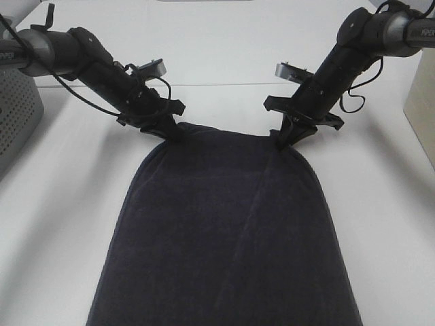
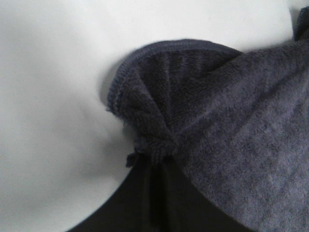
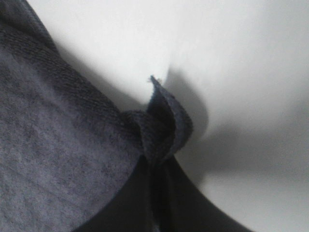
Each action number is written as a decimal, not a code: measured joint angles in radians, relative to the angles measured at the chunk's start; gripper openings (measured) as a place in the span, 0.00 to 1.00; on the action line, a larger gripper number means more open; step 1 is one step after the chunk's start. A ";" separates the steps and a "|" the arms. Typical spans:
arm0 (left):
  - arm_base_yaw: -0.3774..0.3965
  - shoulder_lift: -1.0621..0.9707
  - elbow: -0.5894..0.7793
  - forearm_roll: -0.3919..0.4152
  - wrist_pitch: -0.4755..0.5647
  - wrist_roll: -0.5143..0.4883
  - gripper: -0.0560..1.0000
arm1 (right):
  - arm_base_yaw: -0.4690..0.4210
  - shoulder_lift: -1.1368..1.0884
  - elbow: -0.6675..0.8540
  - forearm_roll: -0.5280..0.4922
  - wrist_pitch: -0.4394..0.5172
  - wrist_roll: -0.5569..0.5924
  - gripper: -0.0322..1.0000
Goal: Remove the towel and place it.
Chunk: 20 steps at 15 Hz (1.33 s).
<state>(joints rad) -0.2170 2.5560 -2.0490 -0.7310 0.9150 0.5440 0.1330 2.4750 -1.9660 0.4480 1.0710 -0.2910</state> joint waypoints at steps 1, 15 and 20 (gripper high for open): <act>0.000 -0.004 -0.032 0.009 -0.007 0.003 0.06 | 0.000 -0.022 0.000 -0.001 -0.052 0.000 0.04; -0.001 -0.010 -0.263 0.130 -0.273 0.082 0.06 | 0.000 -0.105 0.000 0.119 -0.546 -0.091 0.04; -0.001 -0.001 -0.263 0.131 -0.374 0.132 0.06 | 0.000 -0.098 0.000 0.155 -0.618 -0.131 0.04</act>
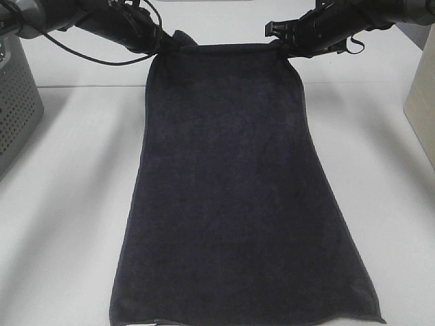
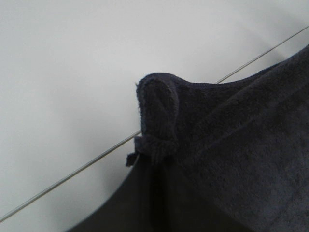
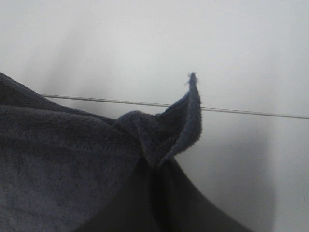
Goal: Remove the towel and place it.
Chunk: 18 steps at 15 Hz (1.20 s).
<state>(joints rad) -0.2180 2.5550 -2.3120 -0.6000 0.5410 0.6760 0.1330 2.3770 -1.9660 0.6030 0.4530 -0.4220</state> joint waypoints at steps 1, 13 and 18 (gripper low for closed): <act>0.000 0.003 0.000 0.000 -0.006 0.006 0.06 | 0.001 0.010 0.000 0.000 -0.008 -0.001 0.04; -0.033 0.138 -0.003 0.016 -0.246 0.062 0.36 | 0.001 0.140 0.004 0.084 -0.154 -0.060 0.60; -0.033 0.138 -0.003 0.016 -0.317 0.035 0.74 | 0.001 0.147 -0.034 0.106 -0.194 -0.061 0.64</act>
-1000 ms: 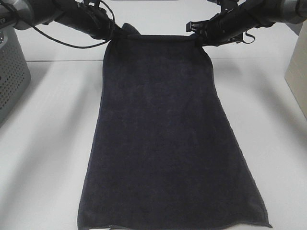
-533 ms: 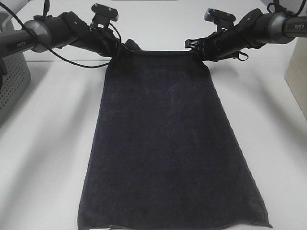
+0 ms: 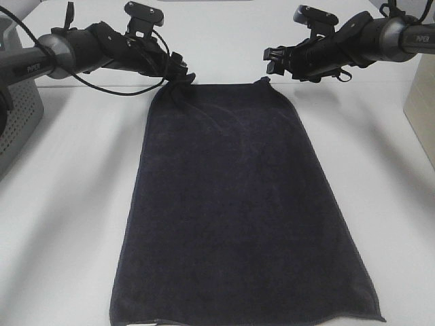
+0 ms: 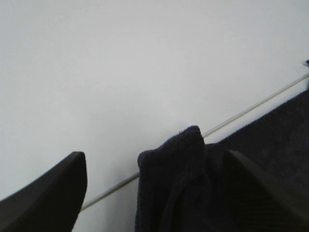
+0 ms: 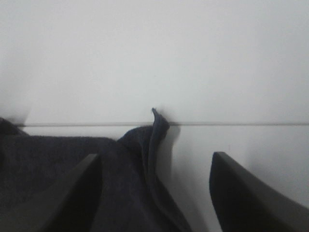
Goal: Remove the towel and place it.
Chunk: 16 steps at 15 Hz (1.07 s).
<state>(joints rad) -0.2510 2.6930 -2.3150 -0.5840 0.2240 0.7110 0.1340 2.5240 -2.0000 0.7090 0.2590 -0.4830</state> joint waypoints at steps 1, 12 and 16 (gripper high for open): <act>0.000 0.000 0.000 0.000 -0.020 -0.013 0.75 | 0.000 0.002 -0.019 0.002 -0.010 0.000 0.63; 0.001 0.074 0.000 0.000 -0.112 -0.075 0.71 | 0.000 0.213 -0.281 0.034 0.010 -0.013 0.60; 0.001 0.076 0.000 0.000 -0.146 -0.075 0.70 | 0.014 0.262 -0.348 0.135 0.042 -0.170 0.60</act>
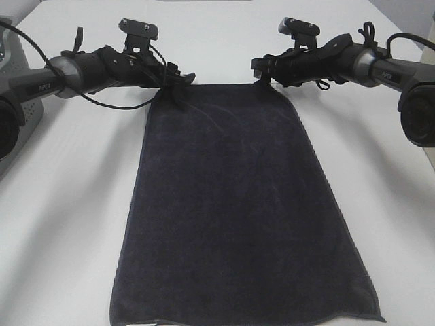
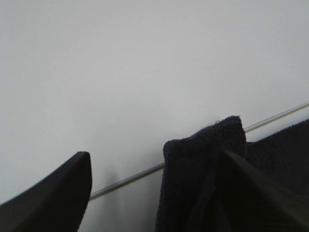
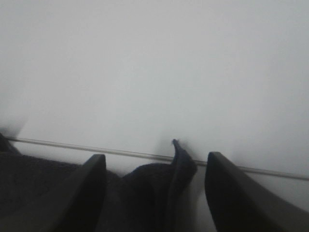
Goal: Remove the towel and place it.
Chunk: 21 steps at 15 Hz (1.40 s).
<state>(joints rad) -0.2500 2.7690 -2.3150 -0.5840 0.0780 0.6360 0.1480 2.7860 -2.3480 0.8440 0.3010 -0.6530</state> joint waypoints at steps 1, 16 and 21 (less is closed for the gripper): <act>0.000 0.000 0.000 0.000 0.000 0.000 0.70 | 0.003 0.007 0.000 0.004 0.001 -0.024 0.59; 0.000 0.056 0.000 -0.013 -0.003 -0.001 0.32 | 0.008 0.053 -0.002 0.076 -0.093 -0.040 0.29; -0.001 0.056 0.000 -0.013 -0.003 -0.001 0.06 | -0.006 0.053 -0.002 0.120 -0.097 -0.040 0.04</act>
<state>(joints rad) -0.2510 2.8250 -2.3150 -0.5970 0.0750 0.6350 0.1420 2.8390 -2.3500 0.9640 0.2040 -0.6930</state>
